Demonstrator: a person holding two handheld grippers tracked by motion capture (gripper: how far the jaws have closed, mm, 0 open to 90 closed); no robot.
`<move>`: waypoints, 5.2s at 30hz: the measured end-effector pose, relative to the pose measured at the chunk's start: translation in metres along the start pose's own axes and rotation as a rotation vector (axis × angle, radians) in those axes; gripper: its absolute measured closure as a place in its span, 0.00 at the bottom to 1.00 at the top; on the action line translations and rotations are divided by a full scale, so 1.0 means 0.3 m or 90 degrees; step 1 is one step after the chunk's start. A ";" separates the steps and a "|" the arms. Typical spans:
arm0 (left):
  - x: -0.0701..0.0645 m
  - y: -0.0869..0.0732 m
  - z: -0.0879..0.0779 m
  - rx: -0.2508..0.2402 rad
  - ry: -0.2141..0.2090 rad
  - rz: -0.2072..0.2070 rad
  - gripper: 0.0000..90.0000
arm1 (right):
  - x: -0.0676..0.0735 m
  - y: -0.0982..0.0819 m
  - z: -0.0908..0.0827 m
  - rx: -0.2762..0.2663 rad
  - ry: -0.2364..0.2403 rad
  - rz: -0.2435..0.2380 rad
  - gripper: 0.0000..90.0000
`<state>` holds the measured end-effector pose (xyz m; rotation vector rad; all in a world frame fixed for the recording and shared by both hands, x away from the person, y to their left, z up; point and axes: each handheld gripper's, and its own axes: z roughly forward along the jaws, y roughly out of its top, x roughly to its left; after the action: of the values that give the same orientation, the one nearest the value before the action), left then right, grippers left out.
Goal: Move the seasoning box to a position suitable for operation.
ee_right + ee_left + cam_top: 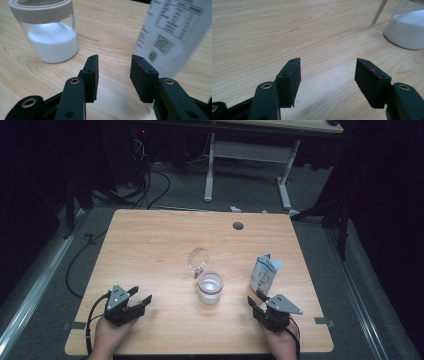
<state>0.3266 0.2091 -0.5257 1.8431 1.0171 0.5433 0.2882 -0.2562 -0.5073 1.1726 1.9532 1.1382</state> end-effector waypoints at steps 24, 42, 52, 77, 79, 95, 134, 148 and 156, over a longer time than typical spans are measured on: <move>-0.001 -0.006 -0.020 -0.016 -0.023 -0.040 0.50 | 0.053 0.028 0.109 0.003 0.041 -0.019 0.70; -0.093 0.132 0.111 -0.015 0.002 -0.017 0.64 | 0.092 0.049 0.129 0.029 0.061 -0.029 0.87; -0.159 0.208 0.190 -0.034 -0.040 -0.021 0.89 | 0.123 0.065 0.152 0.029 0.074 -0.029 0.97; -0.240 0.384 0.278 -0.067 -0.079 -0.026 1.00 | 0.151 0.087 0.172 0.030 0.089 -0.054 1.00; -0.242 0.383 0.278 -0.067 -0.079 -0.025 1.00 | 0.151 0.087 0.172 0.029 0.089 -0.055 1.00; -0.276 0.375 0.271 -0.074 -0.089 -0.017 1.00 | 0.165 0.092 0.172 0.024 0.089 -0.058 1.00; -0.124 0.127 0.104 0.018 -0.010 0.033 0.73 | 0.148 0.080 0.159 0.029 0.070 -0.062 1.00; -0.049 0.039 0.049 0.044 0.009 0.013 0.50 | 0.109 0.091 0.173 0.038 0.042 -0.034 1.00; -0.040 0.037 0.046 0.035 -0.001 -0.009 0.49 | 0.101 0.119 0.202 0.038 0.027 -0.032 1.00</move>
<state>0.3343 0.1897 -0.5218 1.8830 1.0520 0.5106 0.3377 -0.1978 -0.5055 1.1315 2.0509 1.0941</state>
